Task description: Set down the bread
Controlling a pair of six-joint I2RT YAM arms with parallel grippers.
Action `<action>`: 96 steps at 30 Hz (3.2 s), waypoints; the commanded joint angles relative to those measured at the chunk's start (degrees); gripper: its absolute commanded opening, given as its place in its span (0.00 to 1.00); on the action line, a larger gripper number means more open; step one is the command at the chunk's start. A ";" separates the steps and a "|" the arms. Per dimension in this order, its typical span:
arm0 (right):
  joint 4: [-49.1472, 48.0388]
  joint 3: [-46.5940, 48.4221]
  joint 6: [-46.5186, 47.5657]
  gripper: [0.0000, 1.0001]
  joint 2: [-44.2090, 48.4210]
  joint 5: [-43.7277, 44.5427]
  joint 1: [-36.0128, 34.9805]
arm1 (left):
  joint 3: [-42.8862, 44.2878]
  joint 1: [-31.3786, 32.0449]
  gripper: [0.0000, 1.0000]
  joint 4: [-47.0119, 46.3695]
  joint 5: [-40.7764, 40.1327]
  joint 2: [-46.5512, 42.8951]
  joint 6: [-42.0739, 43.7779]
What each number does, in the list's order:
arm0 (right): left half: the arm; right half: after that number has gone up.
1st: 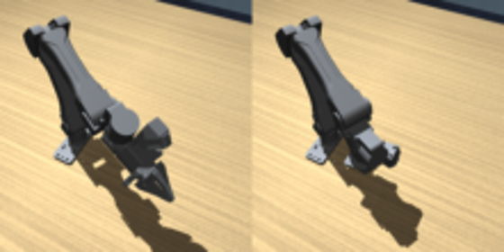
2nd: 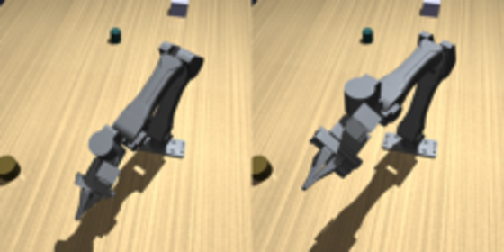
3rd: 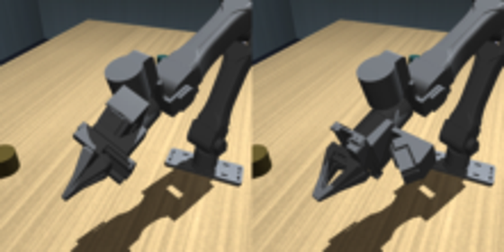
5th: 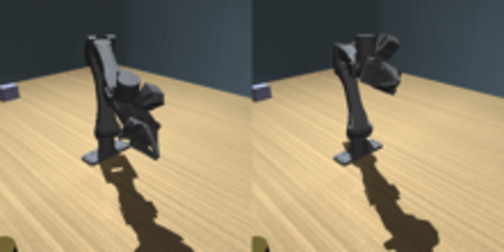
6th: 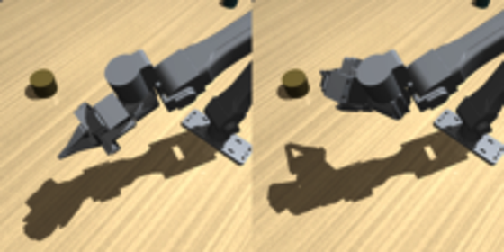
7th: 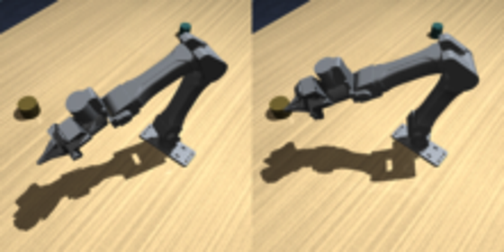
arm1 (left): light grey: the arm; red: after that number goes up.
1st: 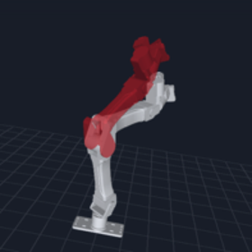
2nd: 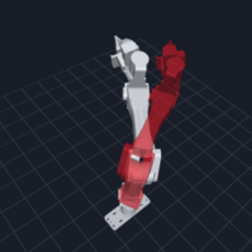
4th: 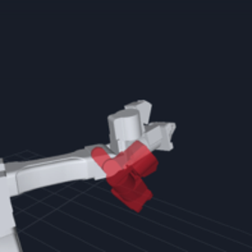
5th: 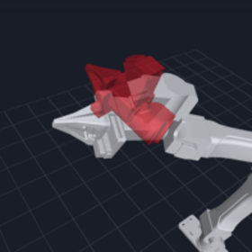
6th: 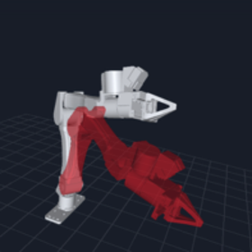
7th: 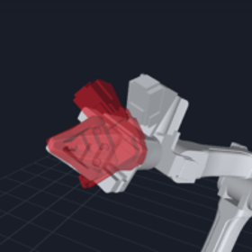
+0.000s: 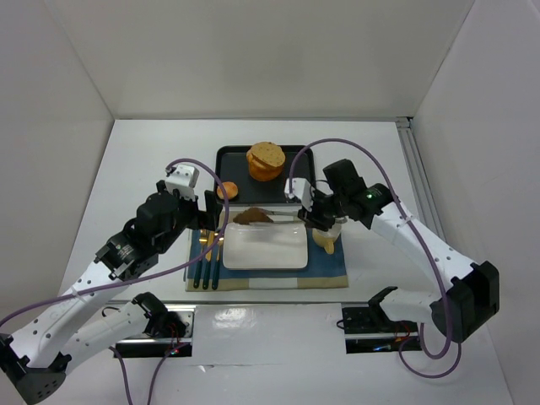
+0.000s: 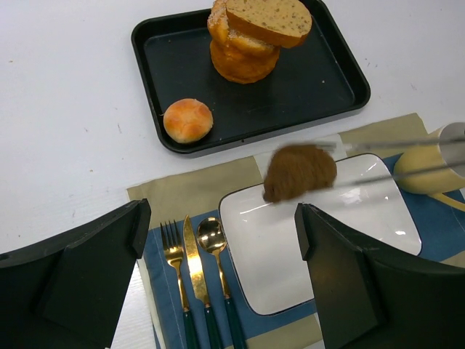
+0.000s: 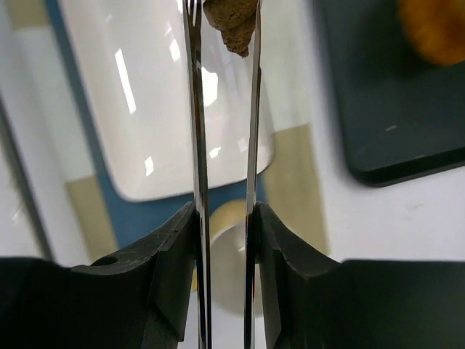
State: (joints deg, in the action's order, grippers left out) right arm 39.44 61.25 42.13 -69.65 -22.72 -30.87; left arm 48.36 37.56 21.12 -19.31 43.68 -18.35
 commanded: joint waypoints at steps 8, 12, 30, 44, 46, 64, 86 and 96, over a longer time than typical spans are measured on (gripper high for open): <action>9.95 -1.93 2.79 0.24 0.92 -3.57 -1.03 | -0.11 0.14 1.00 -2.84 -1.08 0.26 -0.46; 9.95 -1.41 2.26 0.44 -1.10 -1.54 -2.87 | -0.11 0.14 1.00 -2.84 -1.08 0.26 -0.46; 8.29 8.44 2.70 0.69 -0.14 -1.01 -4.02 | -0.11 0.14 1.00 -2.84 -1.08 0.26 -0.46; -17.37 11.86 -4.59 0.68 -20.25 3.13 -2.79 | -1.78 0.14 1.00 -3.90 -6.44 -5.27 -0.99; -17.38 14.06 -5.30 0.67 -23.06 2.60 -2.18 | -1.78 0.14 1.00 -3.90 -6.44 -5.27 -0.99; -18.25 18.46 -6.97 0.67 -30.37 -3.65 -0.59 | -1.78 0.14 1.00 -3.90 -5.30 -4.22 -0.46; -16.78 23.82 -7.51 0.67 -39.61 -4.16 -0.06 | -1.78 0.14 1.00 -3.90 -5.30 -4.22 0.07; -14.30 23.82 -6.89 0.67 -34.15 -9.27 0.46 | -1.78 0.14 1.00 -3.90 -4.77 -4.22 0.07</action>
State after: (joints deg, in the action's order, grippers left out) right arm 24.93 82.19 34.81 -108.79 -29.06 -30.70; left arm 46.59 37.56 19.33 -24.32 39.70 -18.31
